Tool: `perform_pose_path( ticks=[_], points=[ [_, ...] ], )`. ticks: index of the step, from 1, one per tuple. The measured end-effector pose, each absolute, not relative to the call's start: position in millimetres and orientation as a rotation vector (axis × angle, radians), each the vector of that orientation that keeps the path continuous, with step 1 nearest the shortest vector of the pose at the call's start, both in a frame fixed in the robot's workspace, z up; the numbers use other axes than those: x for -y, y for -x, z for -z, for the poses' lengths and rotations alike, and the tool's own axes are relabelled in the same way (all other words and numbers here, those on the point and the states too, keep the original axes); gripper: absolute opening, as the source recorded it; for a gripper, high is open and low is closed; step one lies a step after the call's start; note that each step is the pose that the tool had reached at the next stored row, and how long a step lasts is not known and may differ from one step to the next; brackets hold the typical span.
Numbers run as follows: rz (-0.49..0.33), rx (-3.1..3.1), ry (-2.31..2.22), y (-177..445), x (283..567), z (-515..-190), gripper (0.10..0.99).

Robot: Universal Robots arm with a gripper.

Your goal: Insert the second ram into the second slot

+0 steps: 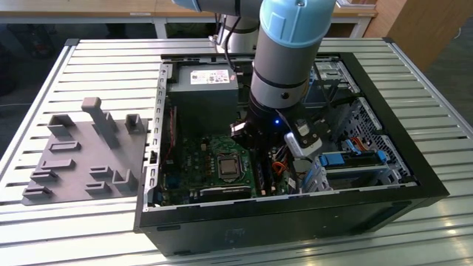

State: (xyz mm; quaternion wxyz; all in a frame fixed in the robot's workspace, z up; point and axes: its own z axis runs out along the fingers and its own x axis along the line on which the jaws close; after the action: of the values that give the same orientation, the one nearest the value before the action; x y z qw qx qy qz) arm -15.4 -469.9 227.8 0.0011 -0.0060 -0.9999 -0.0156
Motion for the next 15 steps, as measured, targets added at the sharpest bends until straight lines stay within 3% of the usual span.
perform_pose_path(
  ticks=[4, 6, 15],
  points=[
    [0.049, 3.138, 0.019, 15.4, 469.9, -230.8, 0.188],
    [0.049, 3.138, 0.019, 15.4, 469.9, -230.9, 0.106],
    [0.048, 3.138, 0.019, 15.1, 469.9, -228.1, 0.106]
  ],
)
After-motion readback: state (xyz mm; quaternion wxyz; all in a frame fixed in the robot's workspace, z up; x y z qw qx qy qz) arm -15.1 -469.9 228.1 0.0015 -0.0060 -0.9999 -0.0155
